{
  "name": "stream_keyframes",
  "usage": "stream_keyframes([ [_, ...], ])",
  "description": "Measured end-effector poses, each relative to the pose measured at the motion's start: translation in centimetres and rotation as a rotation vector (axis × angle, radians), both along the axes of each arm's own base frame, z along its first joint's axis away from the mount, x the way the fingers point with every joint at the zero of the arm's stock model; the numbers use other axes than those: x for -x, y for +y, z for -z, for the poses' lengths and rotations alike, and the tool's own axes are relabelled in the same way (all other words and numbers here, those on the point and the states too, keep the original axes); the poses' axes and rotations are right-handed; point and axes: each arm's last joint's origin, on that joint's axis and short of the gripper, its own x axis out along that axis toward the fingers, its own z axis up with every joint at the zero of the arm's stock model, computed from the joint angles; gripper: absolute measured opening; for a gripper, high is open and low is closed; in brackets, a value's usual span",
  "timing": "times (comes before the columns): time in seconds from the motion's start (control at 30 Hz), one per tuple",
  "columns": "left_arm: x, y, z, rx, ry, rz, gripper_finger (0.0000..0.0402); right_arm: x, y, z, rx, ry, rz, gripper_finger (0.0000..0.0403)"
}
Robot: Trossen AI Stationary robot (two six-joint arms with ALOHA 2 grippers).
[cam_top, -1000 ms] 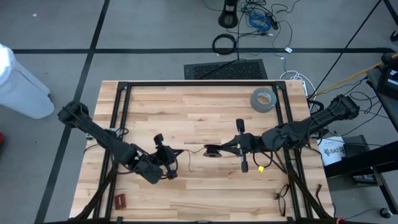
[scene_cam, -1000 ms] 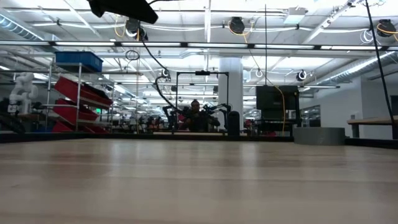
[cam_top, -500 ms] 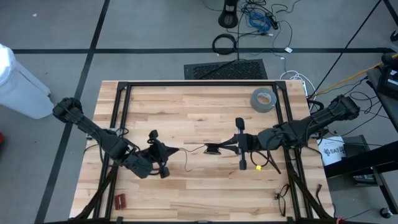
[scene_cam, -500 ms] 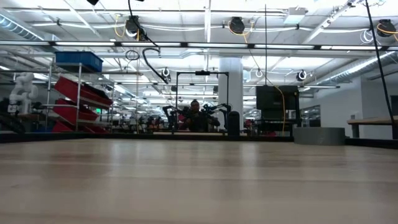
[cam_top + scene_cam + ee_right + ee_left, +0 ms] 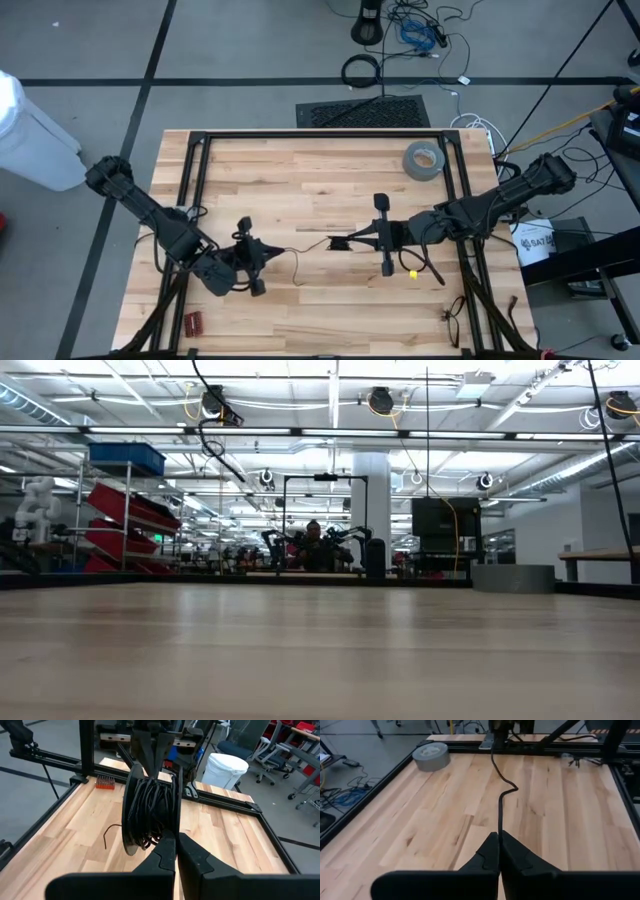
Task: Coil cords
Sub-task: Coil the black wire onto the spool
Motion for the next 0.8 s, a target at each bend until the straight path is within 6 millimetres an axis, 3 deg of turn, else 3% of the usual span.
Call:
stream_keyframes([
  [0.43,1.6,-1.0,-1.8,0.071,-0.087,0.069,0.0002,-0.5,-0.2,0.7,0.011,0.036,0.015,0.0],
  [0.8,1.5,-0.9,-2.2,0.061,-0.13,0.046,0.0002,-2.7,-0.5,2.3,0.077,0.045,0.042,0.0],
])
